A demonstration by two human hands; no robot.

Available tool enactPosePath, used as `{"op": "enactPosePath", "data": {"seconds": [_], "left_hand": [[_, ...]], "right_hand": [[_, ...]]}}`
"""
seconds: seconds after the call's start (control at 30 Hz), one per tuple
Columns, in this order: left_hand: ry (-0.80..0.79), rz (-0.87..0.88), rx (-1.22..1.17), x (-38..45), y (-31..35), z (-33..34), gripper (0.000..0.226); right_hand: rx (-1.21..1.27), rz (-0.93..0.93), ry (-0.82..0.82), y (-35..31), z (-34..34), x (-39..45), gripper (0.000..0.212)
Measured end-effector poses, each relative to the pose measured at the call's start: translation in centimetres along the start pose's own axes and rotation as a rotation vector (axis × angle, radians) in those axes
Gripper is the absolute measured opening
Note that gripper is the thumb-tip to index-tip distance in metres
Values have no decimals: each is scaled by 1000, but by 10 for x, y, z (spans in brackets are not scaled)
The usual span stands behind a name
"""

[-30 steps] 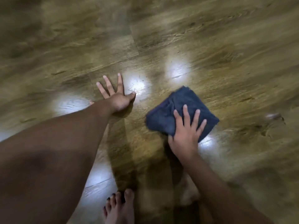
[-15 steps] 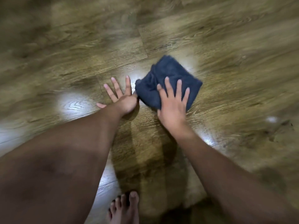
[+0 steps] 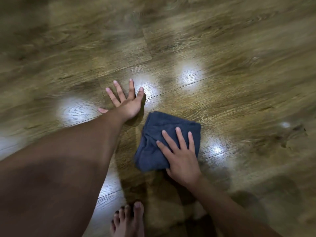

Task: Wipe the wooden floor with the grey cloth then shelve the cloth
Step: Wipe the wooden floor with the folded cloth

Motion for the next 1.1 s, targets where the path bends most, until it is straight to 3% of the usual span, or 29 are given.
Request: {"op": "enactPosePath", "data": {"seconds": [0.13, 0.23, 0.37, 0.53, 0.7, 0.83, 0.97, 1.1], "left_hand": [[33, 2, 20, 1, 1, 3, 78], [50, -25, 4, 4, 0, 3, 78], [123, 124, 43, 17, -6, 10, 98], [155, -80, -4, 18, -8, 17, 77], [162, -96, 111, 13, -1, 18, 111], [379, -57, 91, 5, 21, 9, 102], [573, 232, 141, -6, 70, 18, 71], [541, 428, 125, -19, 119, 53, 55]], "right_hand": [[-32, 80, 66, 28, -17, 66, 85], [14, 254, 121, 39, -26, 129, 77], [29, 286, 93, 39, -26, 156, 75], [-66, 181, 122, 55, -17, 125, 80], [-32, 213, 161, 71, -19, 109, 84], [-53, 315, 195, 125, -25, 62, 84], [-41, 567, 239, 206, -33, -14, 82], [-18, 862, 293, 277, -37, -104, 80]]}}
Point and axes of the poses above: each hand's wrist, its own x-axis towards the middle knuckle, its own z-axis out of the palm, y = z × x, the point moved 3 cm from there along x, towards the middle knuckle, and after that the axes turned 10 degrees about y, right-handed, at the moved point
